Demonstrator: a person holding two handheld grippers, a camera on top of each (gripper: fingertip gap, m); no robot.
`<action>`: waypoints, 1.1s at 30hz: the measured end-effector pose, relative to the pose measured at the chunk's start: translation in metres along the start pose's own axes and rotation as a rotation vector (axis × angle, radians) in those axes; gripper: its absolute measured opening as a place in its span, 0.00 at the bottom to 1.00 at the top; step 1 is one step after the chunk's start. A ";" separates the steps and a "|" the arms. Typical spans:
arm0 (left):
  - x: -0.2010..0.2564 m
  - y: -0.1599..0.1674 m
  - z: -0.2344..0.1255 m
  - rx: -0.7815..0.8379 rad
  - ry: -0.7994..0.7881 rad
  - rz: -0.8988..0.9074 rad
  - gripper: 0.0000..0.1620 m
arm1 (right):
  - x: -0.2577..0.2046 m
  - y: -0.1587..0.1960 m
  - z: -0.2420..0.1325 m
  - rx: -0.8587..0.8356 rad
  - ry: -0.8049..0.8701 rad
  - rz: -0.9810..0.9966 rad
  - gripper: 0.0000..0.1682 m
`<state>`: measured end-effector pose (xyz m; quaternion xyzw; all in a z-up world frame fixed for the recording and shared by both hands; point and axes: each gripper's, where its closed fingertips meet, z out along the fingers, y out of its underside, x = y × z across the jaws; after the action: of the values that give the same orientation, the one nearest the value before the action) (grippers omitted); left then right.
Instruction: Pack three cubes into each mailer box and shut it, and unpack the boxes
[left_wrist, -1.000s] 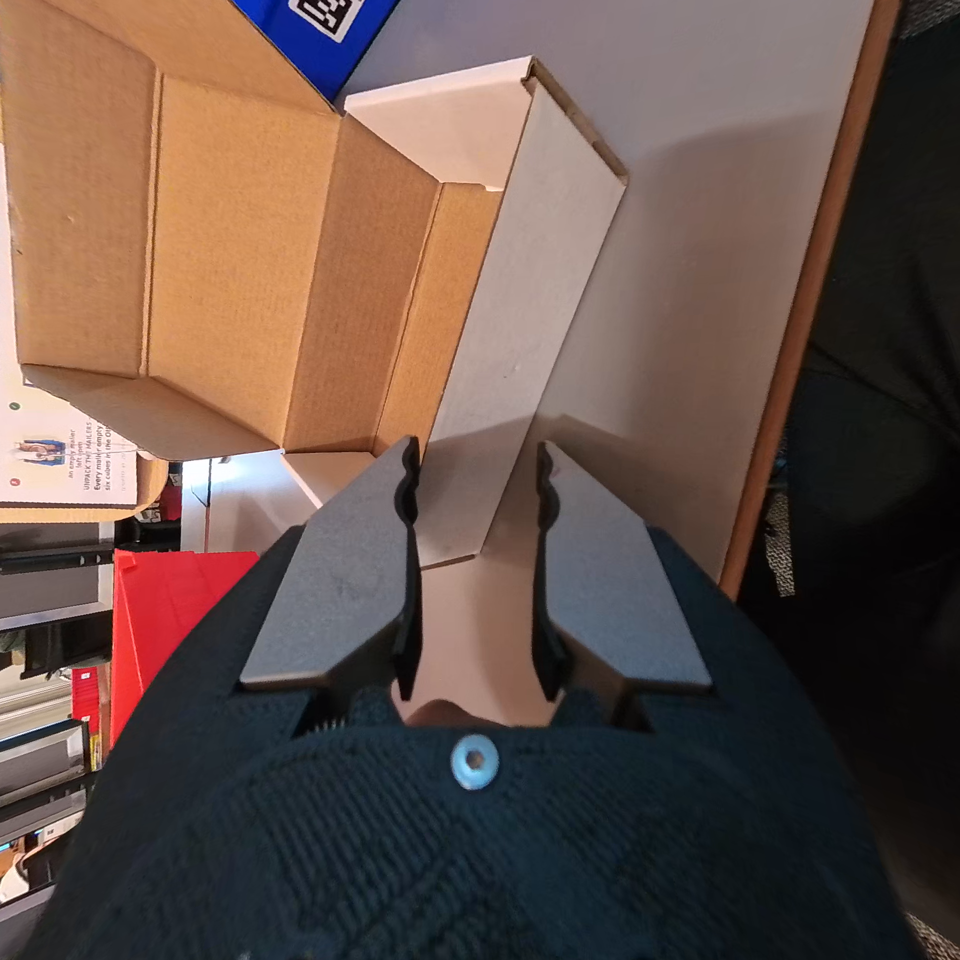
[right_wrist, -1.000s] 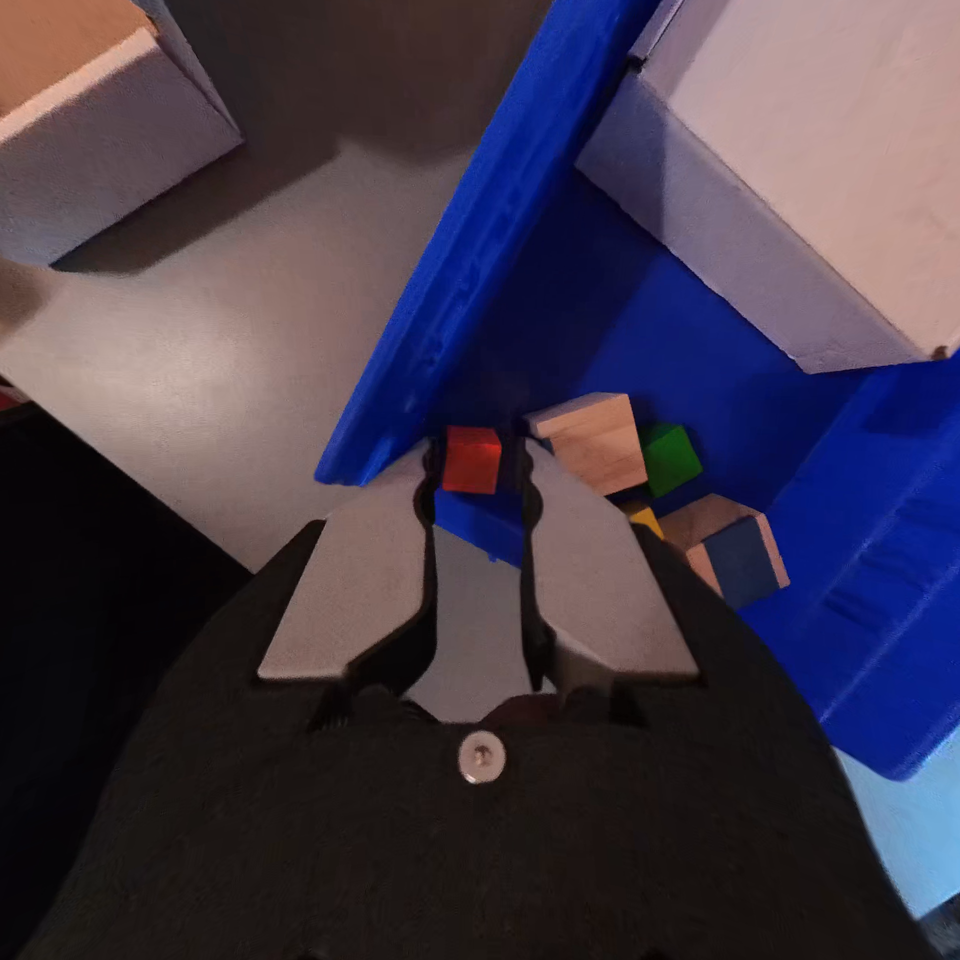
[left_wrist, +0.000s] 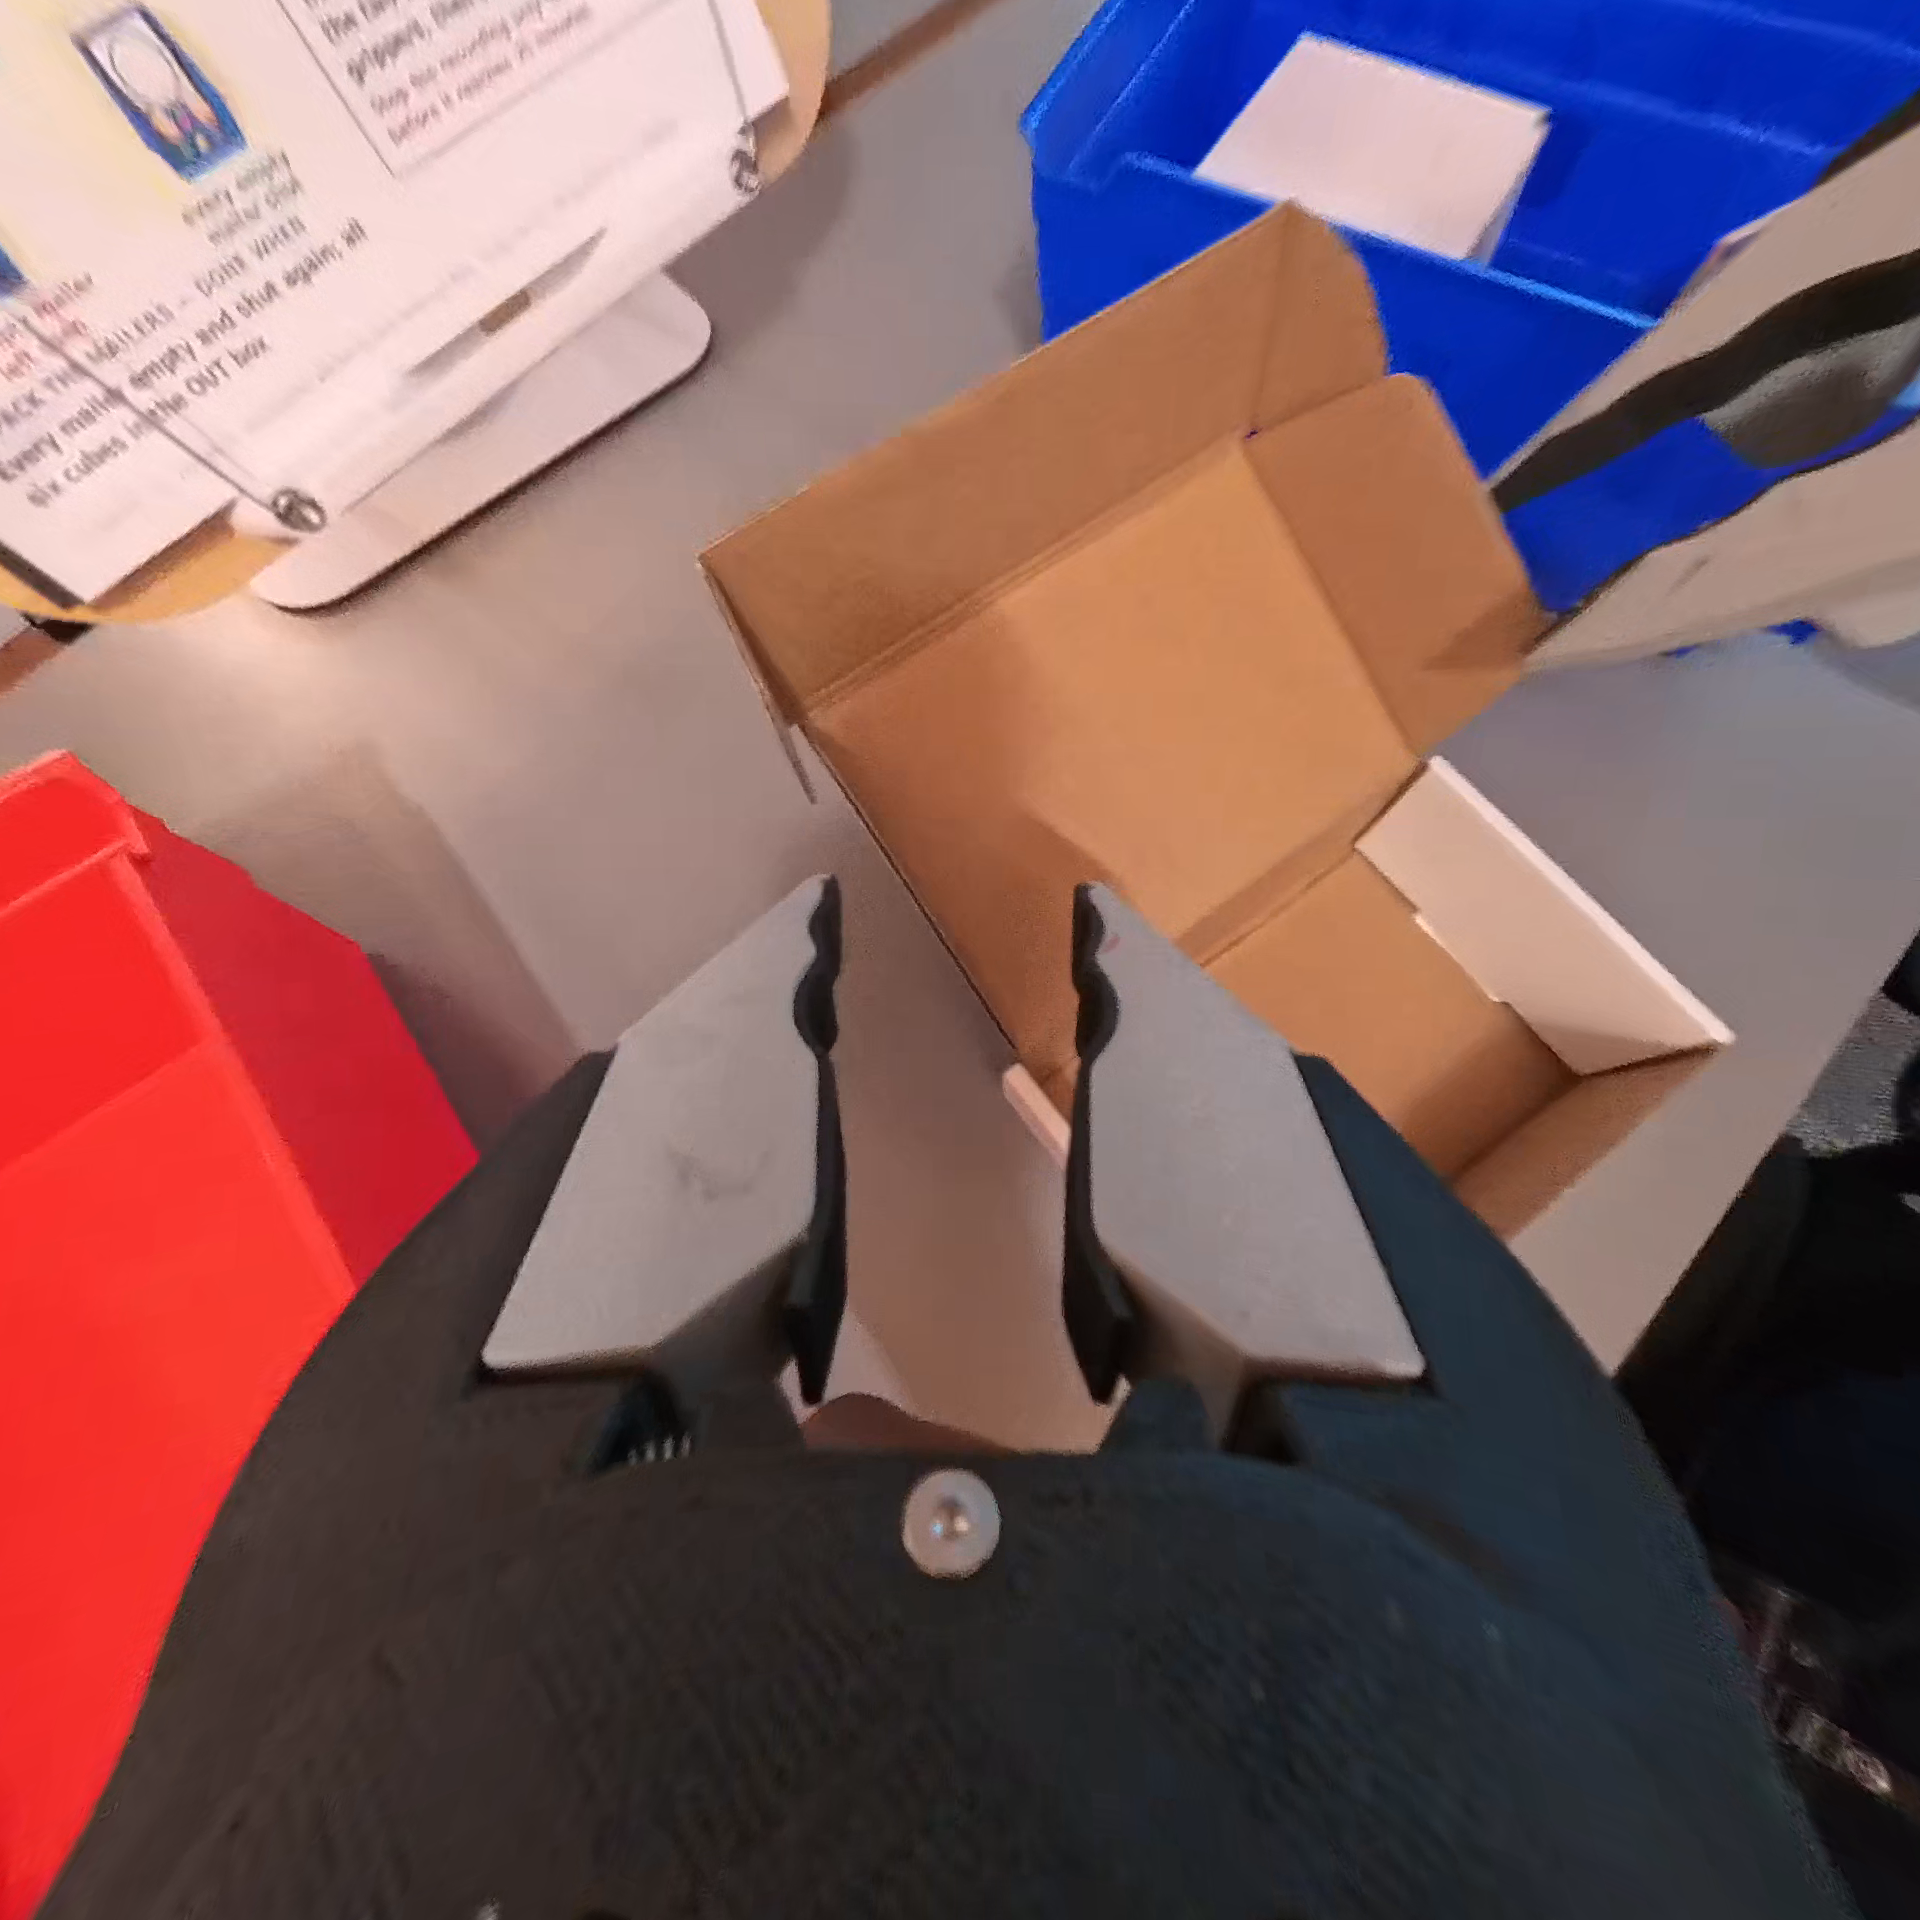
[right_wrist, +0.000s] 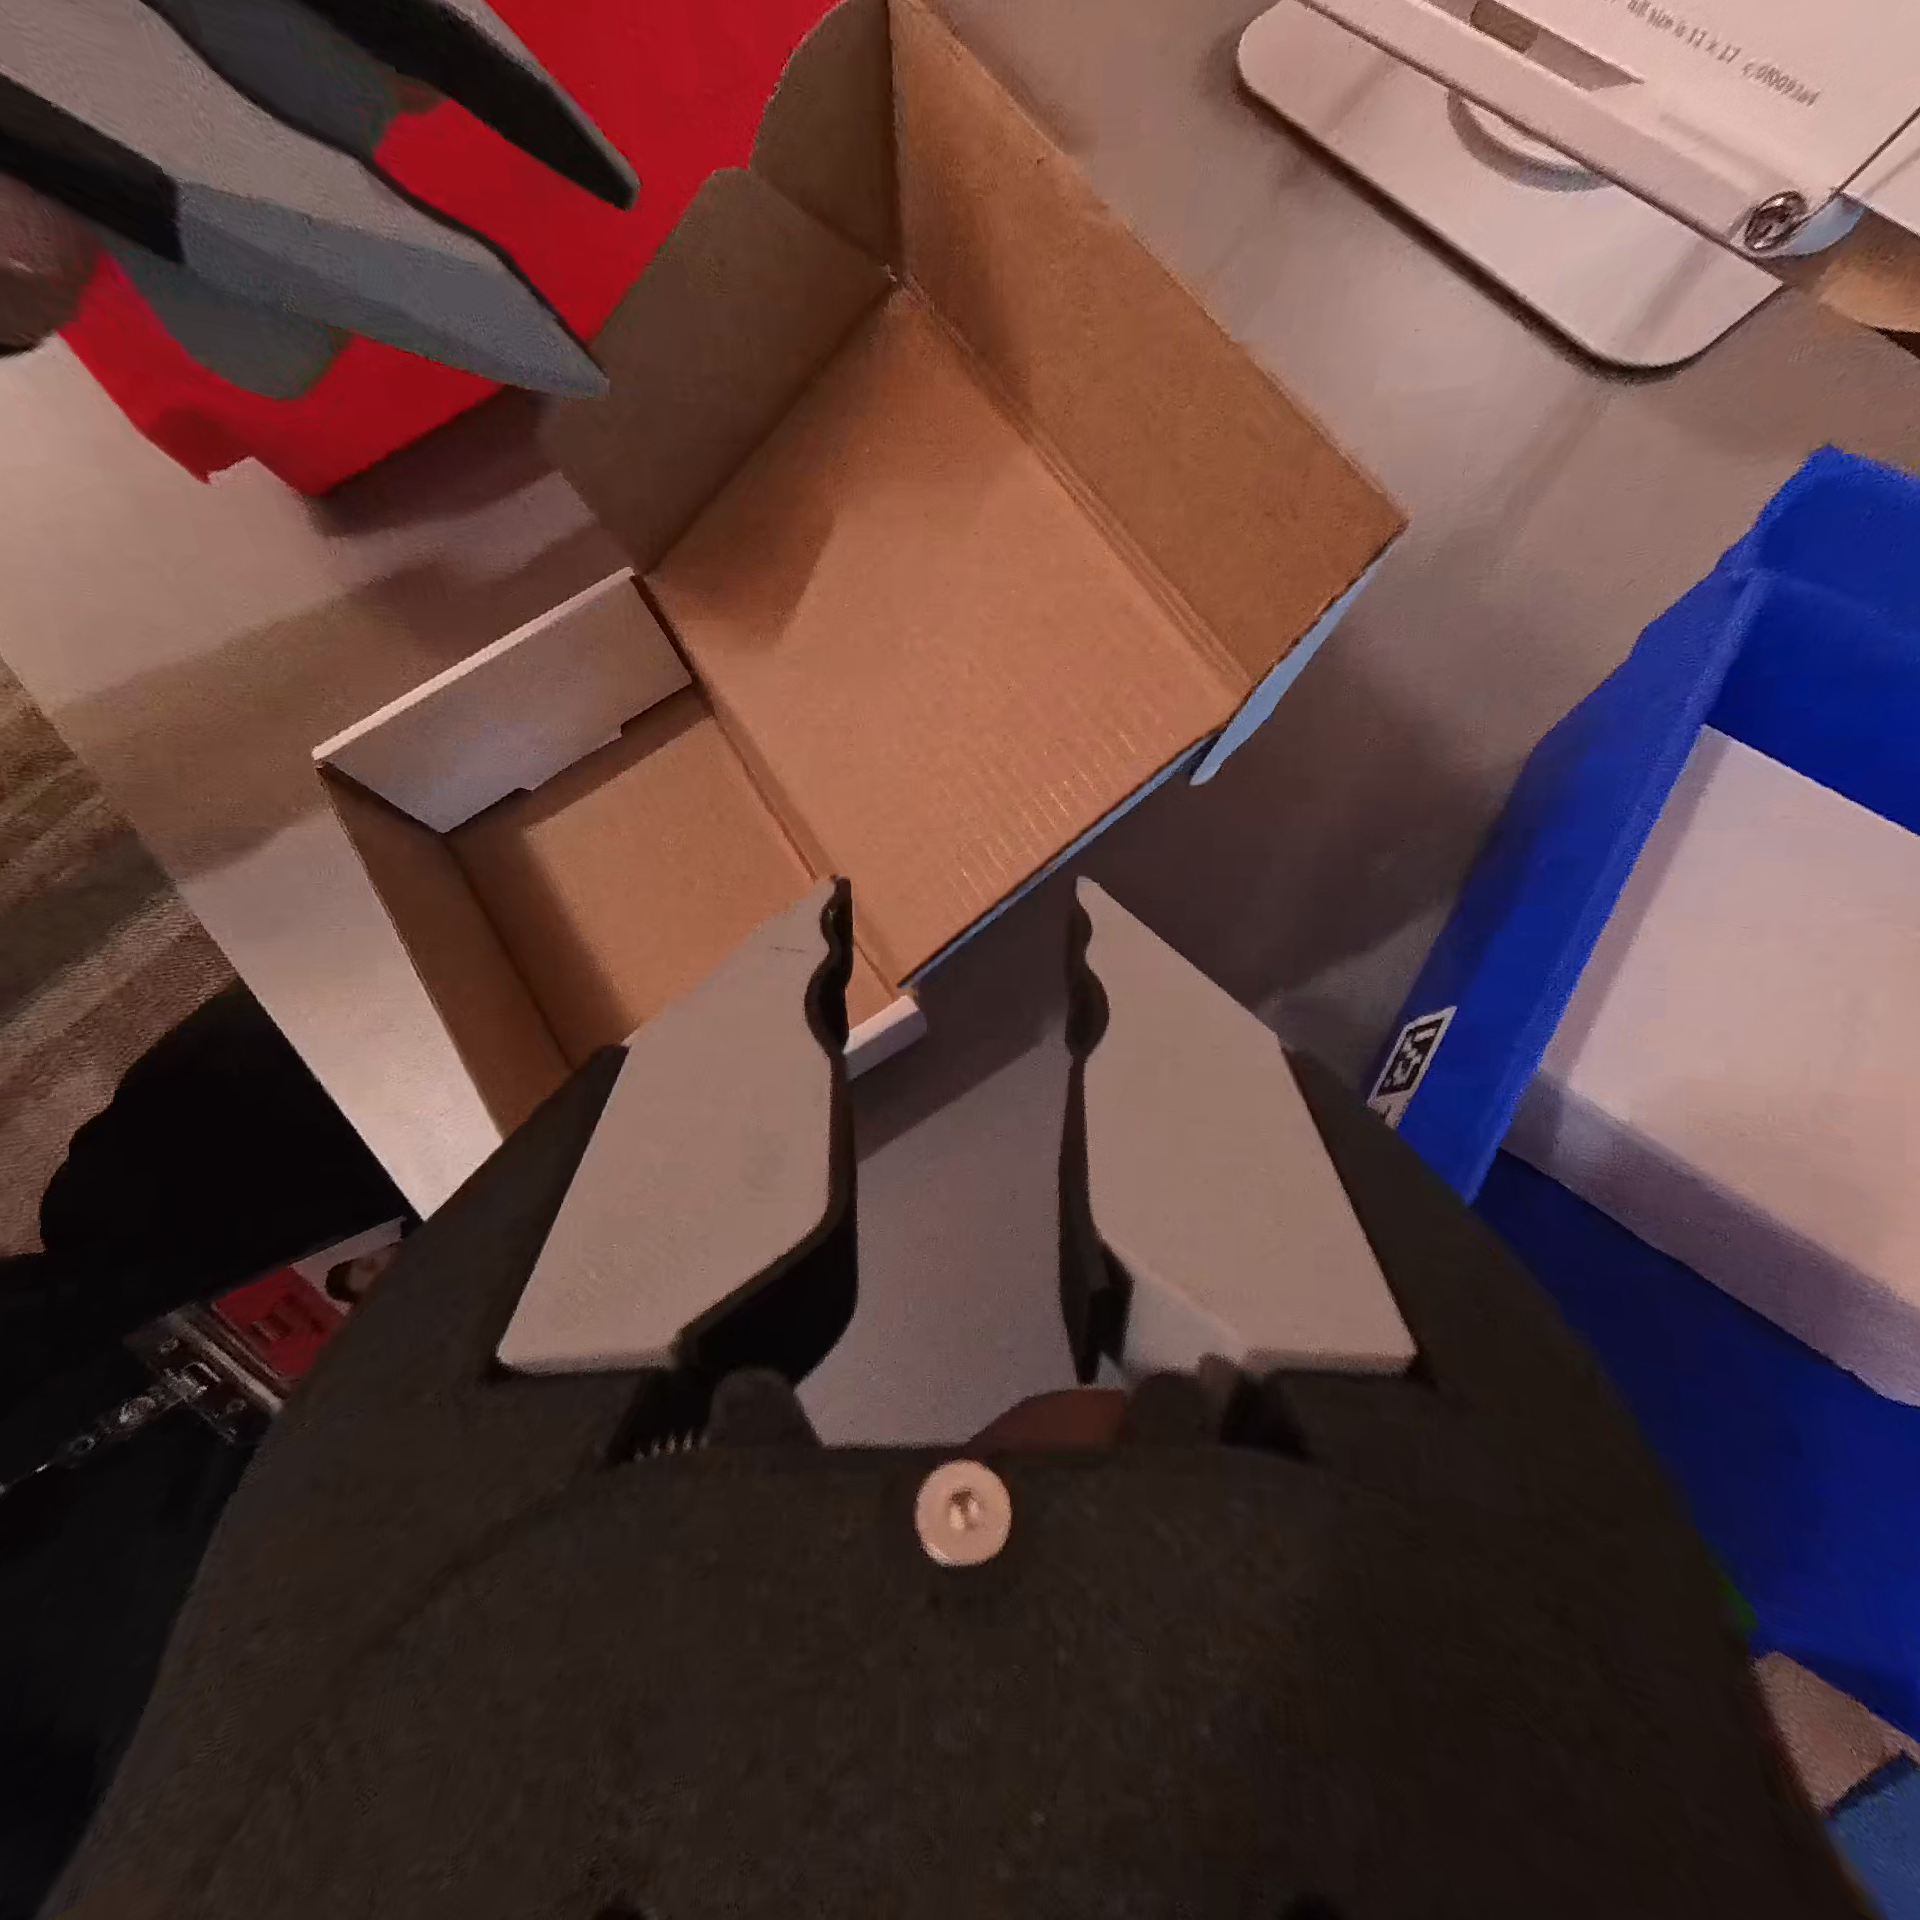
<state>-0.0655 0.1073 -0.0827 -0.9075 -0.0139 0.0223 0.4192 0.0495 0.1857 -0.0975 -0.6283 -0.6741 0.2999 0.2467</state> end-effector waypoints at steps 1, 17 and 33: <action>-0.005 0.000 0.005 -0.024 -0.021 0.001 0.25 | 0.001 0.000 0.003 -0.013 -0.007 0.005 0.22; 0.011 0.021 -0.008 0.003 -0.289 0.208 0.06 | -0.022 -0.002 0.019 -0.012 0.113 -0.205 0.11; 0.072 0.089 -0.046 0.191 -0.419 0.479 0.04 | -0.074 0.055 0.005 0.019 0.238 -0.550 0.09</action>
<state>0.0091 0.0178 -0.1231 -0.8173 0.1162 0.3075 0.4733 0.0910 0.1135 -0.1368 -0.4504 -0.7825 0.1525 0.4018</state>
